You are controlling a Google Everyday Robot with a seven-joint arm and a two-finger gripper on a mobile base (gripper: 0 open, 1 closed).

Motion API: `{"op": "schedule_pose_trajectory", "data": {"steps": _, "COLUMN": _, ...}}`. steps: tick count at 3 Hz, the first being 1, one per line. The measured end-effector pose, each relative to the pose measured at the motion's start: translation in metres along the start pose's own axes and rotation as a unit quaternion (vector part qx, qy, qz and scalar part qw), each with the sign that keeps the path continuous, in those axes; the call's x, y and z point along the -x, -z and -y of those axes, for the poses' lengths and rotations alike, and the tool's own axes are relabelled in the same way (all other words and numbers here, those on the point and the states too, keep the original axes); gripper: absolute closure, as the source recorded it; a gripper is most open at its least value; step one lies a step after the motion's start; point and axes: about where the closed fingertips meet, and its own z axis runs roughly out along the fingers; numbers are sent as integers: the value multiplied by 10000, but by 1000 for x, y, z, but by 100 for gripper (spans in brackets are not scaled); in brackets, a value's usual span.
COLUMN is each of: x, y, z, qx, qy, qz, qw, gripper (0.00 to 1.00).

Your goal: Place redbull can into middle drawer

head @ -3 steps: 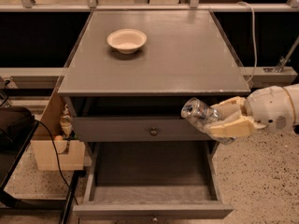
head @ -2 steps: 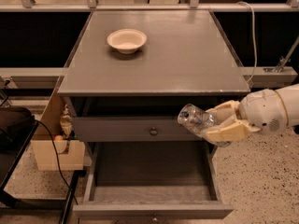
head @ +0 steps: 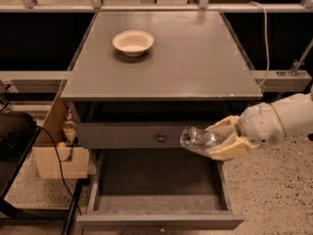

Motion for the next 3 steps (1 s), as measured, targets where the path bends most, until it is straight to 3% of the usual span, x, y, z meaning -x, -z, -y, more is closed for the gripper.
{"op": "schedule_pose_trajectory", "data": {"steps": 1, "x": -20, "y": -13, "z": 1, "qx": -45, "qy": 391, "qz": -452, "qw": 9982, "gripper": 100}}
{"op": "schedule_pose_trajectory", "data": {"steps": 2, "x": -45, "y": -27, "z": 3, "qx": -35, "qy": 683, "qz": -1063, "qw": 9920, "gripper": 100}}
{"op": "schedule_pose_trajectory", "data": {"steps": 3, "x": -79, "y": -38, "z": 10, "qx": 201, "qy": 853, "qz": -1918, "qw": 9775, "gripper": 100}}
